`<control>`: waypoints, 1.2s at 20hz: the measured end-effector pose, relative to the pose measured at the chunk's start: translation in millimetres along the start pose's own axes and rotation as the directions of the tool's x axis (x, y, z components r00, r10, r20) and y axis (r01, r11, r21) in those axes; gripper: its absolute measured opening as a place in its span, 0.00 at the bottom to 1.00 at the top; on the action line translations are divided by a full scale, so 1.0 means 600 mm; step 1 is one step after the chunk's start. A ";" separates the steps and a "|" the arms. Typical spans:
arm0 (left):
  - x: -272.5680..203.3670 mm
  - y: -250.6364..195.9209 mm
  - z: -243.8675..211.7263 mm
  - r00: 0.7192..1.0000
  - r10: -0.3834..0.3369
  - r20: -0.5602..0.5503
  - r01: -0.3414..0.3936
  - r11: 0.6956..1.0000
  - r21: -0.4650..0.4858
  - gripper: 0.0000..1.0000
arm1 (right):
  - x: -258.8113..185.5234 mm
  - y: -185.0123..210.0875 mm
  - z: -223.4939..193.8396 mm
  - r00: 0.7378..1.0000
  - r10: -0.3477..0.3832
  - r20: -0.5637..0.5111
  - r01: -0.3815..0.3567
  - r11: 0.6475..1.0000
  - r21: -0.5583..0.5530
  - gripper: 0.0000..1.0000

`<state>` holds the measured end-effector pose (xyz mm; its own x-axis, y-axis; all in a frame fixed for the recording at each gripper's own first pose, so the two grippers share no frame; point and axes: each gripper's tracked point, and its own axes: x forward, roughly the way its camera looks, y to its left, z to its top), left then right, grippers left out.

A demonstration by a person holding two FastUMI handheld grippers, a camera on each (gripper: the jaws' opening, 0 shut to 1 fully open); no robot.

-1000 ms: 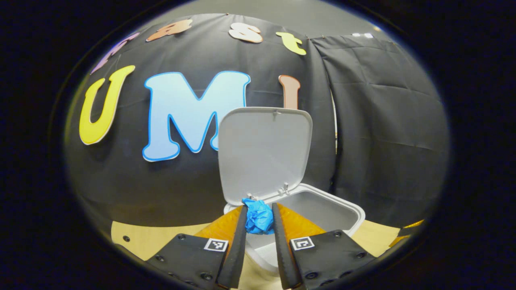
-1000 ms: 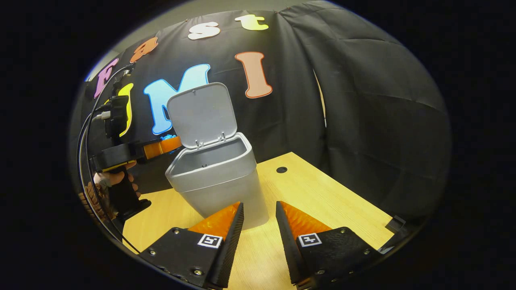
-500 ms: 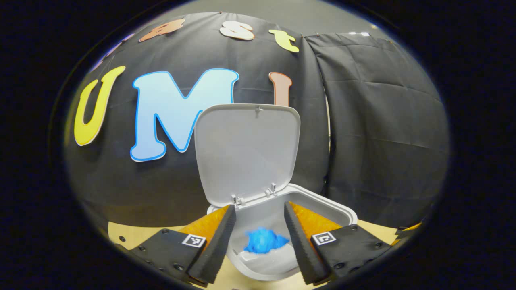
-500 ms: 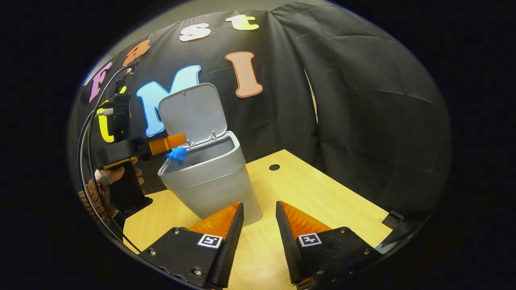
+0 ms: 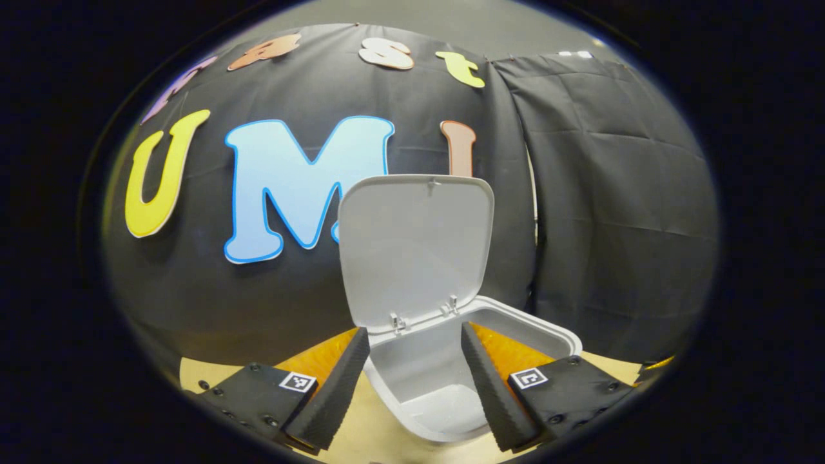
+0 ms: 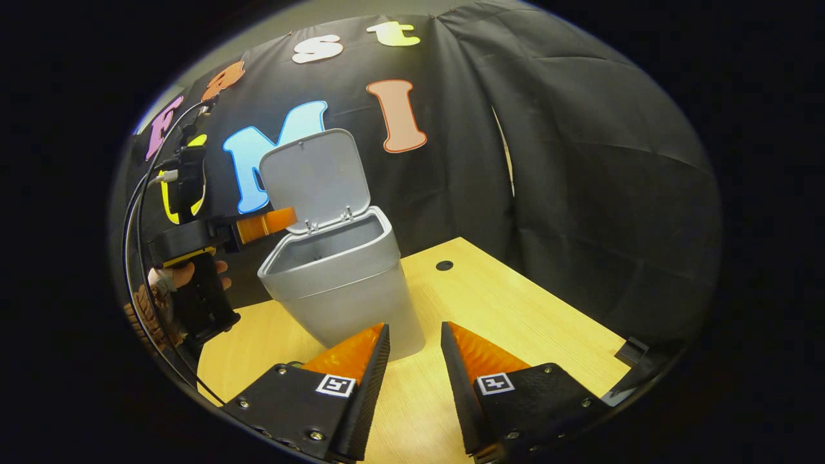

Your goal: Press the lid of the desktop garbage bin to open it, pick up the crumpled paper on the desktop and throw it into the bin, then pick up the pop can on the desktop and drop it into the bin, and finally close the garbage bin lid.

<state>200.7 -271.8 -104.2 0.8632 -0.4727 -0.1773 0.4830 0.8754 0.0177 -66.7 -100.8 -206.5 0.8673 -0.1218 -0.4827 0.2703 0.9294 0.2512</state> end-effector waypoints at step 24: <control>-0.205 0.288 -0.047 0.942 0.336 -0.018 -0.336 0.941 -0.026 0.94 | 0.055 0.230 -0.089 0.935 0.311 -0.169 -0.333 0.935 -0.123 0.54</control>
<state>173.7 -59.6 -106.8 0.9725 -0.1491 -0.1789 0.1605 0.9857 0.0510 -23.0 42.0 -232.6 0.8243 0.2341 -0.5155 -0.0878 0.9524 0.2921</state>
